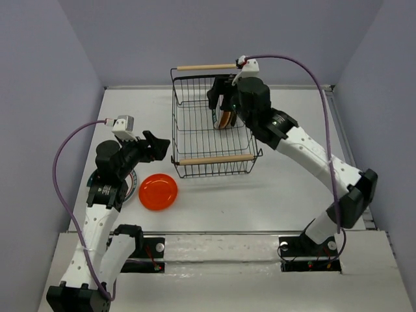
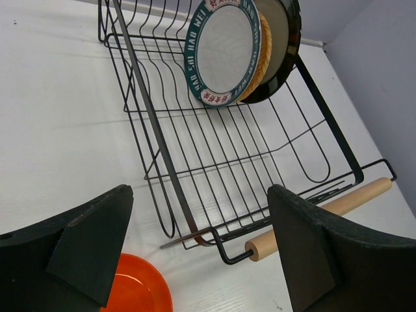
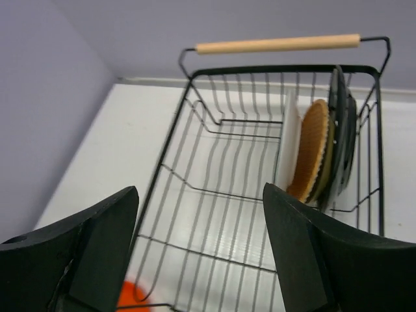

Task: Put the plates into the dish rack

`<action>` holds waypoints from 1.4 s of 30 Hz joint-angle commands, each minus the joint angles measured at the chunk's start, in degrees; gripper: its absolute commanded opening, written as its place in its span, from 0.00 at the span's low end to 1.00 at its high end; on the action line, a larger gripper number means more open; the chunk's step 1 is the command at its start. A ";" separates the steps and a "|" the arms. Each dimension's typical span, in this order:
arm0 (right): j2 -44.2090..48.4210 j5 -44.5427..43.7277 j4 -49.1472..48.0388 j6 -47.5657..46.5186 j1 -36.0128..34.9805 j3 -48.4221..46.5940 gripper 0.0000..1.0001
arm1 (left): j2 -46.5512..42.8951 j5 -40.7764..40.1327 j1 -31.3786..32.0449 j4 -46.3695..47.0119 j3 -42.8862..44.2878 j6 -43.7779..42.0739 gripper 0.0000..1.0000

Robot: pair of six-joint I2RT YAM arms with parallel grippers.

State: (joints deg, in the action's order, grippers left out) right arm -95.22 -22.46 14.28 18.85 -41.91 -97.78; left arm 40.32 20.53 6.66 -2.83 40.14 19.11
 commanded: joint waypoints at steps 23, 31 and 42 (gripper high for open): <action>-1.62 -19.90 -41.44 37.83 -41.50 46.01 0.45 | -0.59 -2.08 -1.12 2.04 1.08 -0.39 0.95; -8.40 -16.77 -45.47 48.72 -37.03 48.20 0.49 | -0.41 -0.23 -1.12 2.48 0.64 0.31 0.95; -15.34 -10.95 -62.88 51.19 -33.68 51.72 0.55 | -0.24 0.56 -1.12 2.39 0.47 0.57 0.95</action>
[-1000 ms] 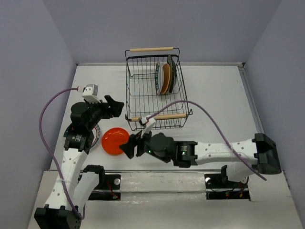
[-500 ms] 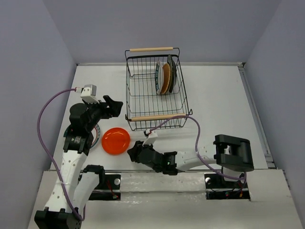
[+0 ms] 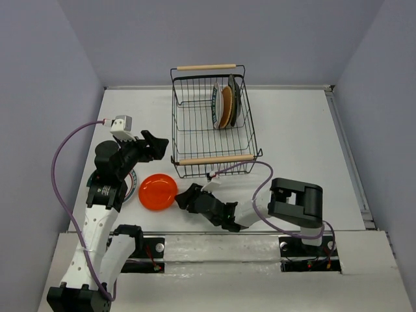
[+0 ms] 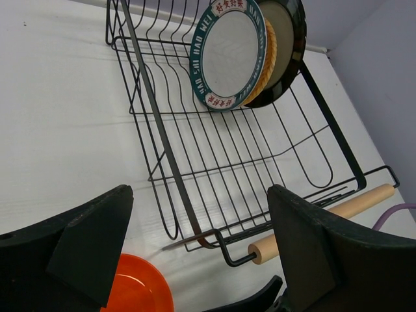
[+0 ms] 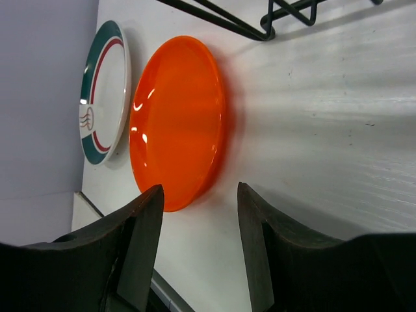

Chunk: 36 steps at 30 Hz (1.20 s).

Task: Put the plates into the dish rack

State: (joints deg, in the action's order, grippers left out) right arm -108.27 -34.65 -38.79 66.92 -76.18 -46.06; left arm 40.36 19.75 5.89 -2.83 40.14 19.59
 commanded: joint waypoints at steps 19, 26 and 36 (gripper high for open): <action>-15.22 8.99 -20.28 11.57 5.25 -3.68 0.31 | 0.33 1.52 -0.44 2.48 0.47 0.09 0.95; -16.71 10.75 -16.24 11.40 5.25 -6.06 0.30 | 0.16 1.70 -1.06 2.48 0.47 0.09 0.95; -13.12 9.08 -15.00 9.38 5.78 -1.84 0.07 | 0.34 2.22 -1.67 2.39 0.55 0.18 0.95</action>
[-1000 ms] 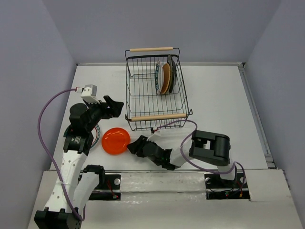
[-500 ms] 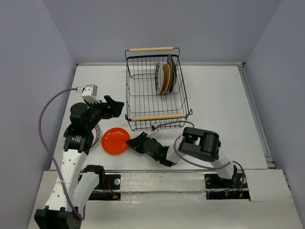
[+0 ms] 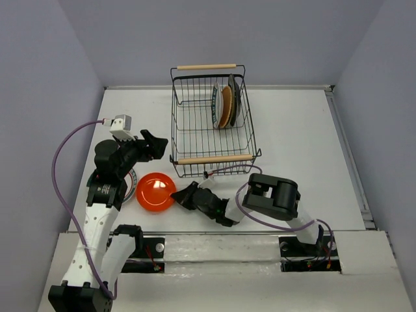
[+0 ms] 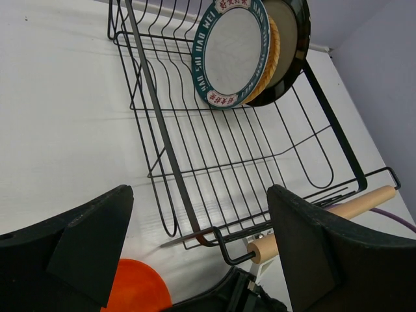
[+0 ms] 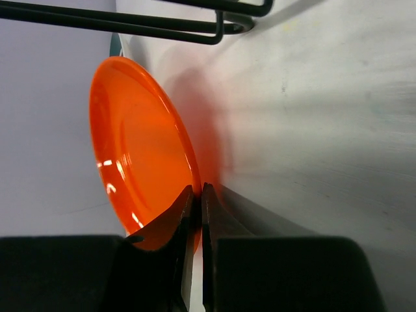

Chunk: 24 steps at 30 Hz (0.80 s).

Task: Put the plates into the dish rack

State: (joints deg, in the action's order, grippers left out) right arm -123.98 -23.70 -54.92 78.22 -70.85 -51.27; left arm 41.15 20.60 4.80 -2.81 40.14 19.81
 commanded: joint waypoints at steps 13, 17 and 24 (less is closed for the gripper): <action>30.62 -11.24 20.70 -26.17 -10.34 11.72 0.07 | -2.65 -0.56 -3.04 2.37 1.08 -0.56 0.95; 41.00 -14.09 38.33 -31.88 -11.77 8.47 0.07 | -3.61 -1.62 -5.40 2.37 1.17 -0.39 0.95; 46.11 -24.45 60.18 -53.22 -10.11 -13.39 0.07 | -3.62 -0.12 -6.29 2.37 0.82 0.23 0.95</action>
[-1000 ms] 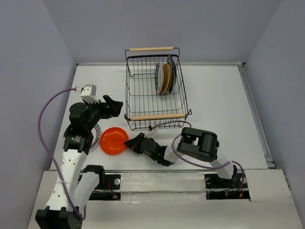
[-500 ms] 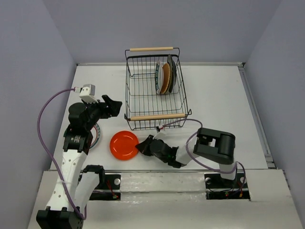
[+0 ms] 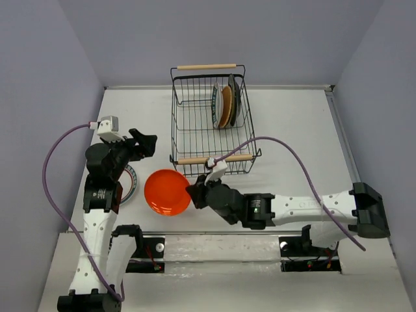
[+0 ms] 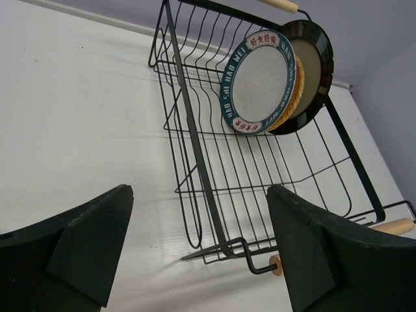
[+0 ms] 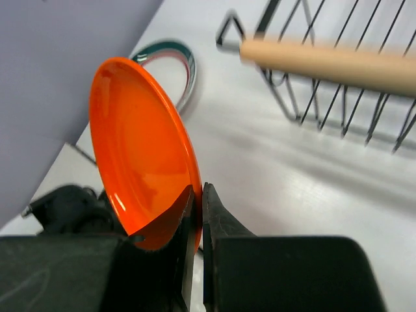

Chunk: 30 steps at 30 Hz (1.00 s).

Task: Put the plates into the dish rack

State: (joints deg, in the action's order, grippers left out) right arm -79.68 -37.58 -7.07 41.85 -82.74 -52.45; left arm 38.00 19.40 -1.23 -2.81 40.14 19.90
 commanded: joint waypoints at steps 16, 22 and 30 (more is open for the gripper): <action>-31.20 -15.14 27.20 -36.57 33.78 -65.99 0.07 | -0.03 2.31 0.44 2.46 0.82 0.40 0.95; -43.17 -18.04 27.29 -45.96 35.81 -79.19 0.07 | 1.20 3.28 0.79 2.37 0.73 0.75 0.95; -59.98 -21.57 23.52 -64.33 36.95 -95.48 0.07 | 3.31 5.47 0.88 4.30 0.29 1.72 0.95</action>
State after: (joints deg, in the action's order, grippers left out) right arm -138.04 -55.92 21.04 -10.98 -46.28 -143.28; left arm 40.64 22.52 -0.71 -1.89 40.14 21.04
